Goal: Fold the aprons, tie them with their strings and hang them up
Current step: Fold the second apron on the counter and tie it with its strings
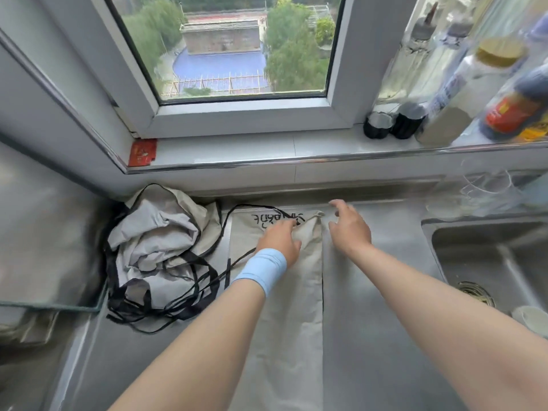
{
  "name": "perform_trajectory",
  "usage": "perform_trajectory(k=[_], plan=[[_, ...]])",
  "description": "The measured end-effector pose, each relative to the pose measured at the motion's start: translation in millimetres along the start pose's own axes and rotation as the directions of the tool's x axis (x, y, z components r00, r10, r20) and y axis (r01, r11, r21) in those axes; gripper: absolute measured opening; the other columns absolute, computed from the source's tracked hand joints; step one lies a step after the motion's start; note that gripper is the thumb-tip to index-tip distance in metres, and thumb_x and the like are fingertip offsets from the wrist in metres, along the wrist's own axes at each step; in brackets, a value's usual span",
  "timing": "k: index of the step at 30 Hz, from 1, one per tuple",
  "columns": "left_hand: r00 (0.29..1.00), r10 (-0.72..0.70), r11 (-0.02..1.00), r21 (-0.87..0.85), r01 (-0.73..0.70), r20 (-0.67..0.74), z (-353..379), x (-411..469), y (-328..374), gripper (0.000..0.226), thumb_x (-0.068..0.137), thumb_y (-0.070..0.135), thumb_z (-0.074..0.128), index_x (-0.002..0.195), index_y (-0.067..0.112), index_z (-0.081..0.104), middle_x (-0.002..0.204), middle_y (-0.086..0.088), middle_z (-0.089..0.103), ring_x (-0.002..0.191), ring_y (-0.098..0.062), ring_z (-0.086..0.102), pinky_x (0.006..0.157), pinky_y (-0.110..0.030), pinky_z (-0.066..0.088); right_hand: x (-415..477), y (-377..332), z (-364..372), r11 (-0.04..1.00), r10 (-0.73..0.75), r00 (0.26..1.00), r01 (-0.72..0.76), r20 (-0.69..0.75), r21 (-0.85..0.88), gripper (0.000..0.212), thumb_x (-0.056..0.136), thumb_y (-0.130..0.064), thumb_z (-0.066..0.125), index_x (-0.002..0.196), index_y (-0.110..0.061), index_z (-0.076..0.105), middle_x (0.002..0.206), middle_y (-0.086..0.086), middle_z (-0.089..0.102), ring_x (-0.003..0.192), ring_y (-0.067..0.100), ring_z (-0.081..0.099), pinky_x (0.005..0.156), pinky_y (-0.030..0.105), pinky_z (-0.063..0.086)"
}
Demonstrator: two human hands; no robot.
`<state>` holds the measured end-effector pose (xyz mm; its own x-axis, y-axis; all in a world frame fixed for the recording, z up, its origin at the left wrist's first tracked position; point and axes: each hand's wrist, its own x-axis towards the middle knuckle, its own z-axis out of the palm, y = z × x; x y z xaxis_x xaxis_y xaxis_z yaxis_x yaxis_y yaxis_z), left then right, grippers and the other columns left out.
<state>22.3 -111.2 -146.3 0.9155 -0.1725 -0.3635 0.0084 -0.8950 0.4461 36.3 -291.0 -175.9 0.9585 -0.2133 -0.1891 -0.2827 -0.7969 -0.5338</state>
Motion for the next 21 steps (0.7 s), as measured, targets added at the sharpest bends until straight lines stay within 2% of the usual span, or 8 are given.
perform_trajectory(k=[6, 10, 11, 13, 15, 16, 18, 21], plan=[[0.996, -0.026, 0.999, -0.034, 0.029, 0.087, 0, 38, 3, 0.055, 0.089, 0.031, 0.06, 0.14, 0.025, 0.042, 0.137, 0.003, 0.055, 0.126, -0.022, 0.051, 0.106, -0.035, 0.039, 40, 2, 2, 0.943, -0.236, 0.957, 0.267, 0.168, -0.2, 0.03, 0.094, -0.024, 0.058, 0.123, -0.031, 0.064, 0.135, 0.002, 0.047, 0.12, 0.025, 0.052, 0.087, 0.034, 0.043], [0.991, -0.041, 0.993, -0.108, 0.055, 0.131, -7, 45, -2, 0.029, 0.089, 0.026, 0.054, 0.116, 0.031, 0.062, 0.106, 0.006, 0.067, 0.091, -0.018, 0.061, 0.083, -0.025, 0.047, 57, -3, -6, 0.93, -0.279, 0.914, 0.334, 0.293, -0.155, 0.021, 0.096, -0.03, 0.054, 0.11, -0.027, 0.069, 0.136, -0.001, 0.049, 0.123, 0.022, 0.051, 0.093, 0.03, 0.039], [0.99, -0.038, 0.993, -0.105, 0.053, 0.136, -8, 47, -6, 0.023, 0.09, 0.028, 0.053, 0.111, 0.032, 0.064, 0.102, 0.006, 0.068, 0.085, -0.018, 0.06, 0.076, -0.024, 0.046, 60, -7, -9, 0.935, -0.274, 0.909, 0.328, 0.316, -0.133, 0.019, 0.096, -0.031, 0.054, 0.105, -0.024, 0.069, 0.129, 0.0, 0.052, 0.117, 0.022, 0.053, 0.088, 0.029, 0.039], [0.985, -0.049, 0.994, -0.085, 0.064, 0.163, -12, 51, -15, 0.015, 0.09, 0.031, 0.054, 0.1, 0.035, 0.065, 0.097, 0.007, 0.07, 0.078, -0.016, 0.06, 0.068, -0.022, 0.043, 65, -14, -13, 0.963, -0.235, 0.903, 0.265, 0.36, -0.037, 0.022, 0.095, -0.034, 0.057, 0.081, -0.019, 0.065, 0.099, 0.003, 0.061, 0.092, 0.021, 0.059, 0.073, 0.027, 0.037], [0.974, -0.068, 0.995, -0.061, 0.082, 0.214, -18, 51, -18, 0.006, 0.087, 0.036, 0.058, 0.089, 0.038, 0.064, 0.089, 0.01, 0.068, 0.074, -0.014, 0.06, 0.066, -0.022, 0.043, 67, -22, -17, 0.983, -0.178, 0.902, 0.148, 0.394, 0.106, 0.038, 0.094, -0.035, 0.061, 0.061, -0.019, 0.053, 0.066, -0.001, 0.053, 0.062, 0.014, 0.05, 0.06, 0.028, 0.033], [0.972, -0.068, 0.995, -0.057, 0.083, 0.223, -21, 51, -18, 0.006, 0.087, 0.037, 0.058, 0.089, 0.039, 0.063, 0.088, 0.012, 0.066, 0.076, -0.013, 0.06, 0.068, -0.022, 0.044, 67, -26, -17, 0.981, -0.162, 0.902, 0.104, 0.4, 0.163, 0.043, 0.093, -0.036, 0.063, 0.057, -0.019, 0.048, 0.058, -0.003, 0.046, 0.055, 0.012, 0.042, 0.056, 0.029, 0.031], [0.987, -0.038, 0.991, -0.117, 0.057, 0.159, -25, 54, -12, 0.021, 0.087, 0.029, 0.054, 0.104, 0.036, 0.063, 0.1, 0.01, 0.066, 0.09, -0.015, 0.061, 0.079, -0.025, 0.047, 65, -34, -14, 0.974, -0.15, 0.903, 0.066, 0.402, 0.216, 0.046, 0.092, -0.04, 0.064, 0.057, -0.019, 0.042, 0.055, -0.005, 0.039, 0.052, 0.011, 0.035, 0.052, 0.029, 0.028], [0.997, -0.029, 0.943, -0.329, 0.049, 0.066, -27, 54, 4, 0.031, 0.085, 0.028, 0.06, 0.117, 0.027, 0.059, 0.097, 0.008, 0.064, 0.092, -0.015, 0.06, 0.085, -0.028, 0.047, 56, -45, -3, 0.938, -0.144, 0.932, 0.021, 0.334, 0.346, 0.027, 0.092, -0.04, 0.063, 0.076, -0.02, 0.058, 0.07, -0.007, 0.056, 0.064, 0.01, 0.05, 0.057, 0.026, 0.038]])
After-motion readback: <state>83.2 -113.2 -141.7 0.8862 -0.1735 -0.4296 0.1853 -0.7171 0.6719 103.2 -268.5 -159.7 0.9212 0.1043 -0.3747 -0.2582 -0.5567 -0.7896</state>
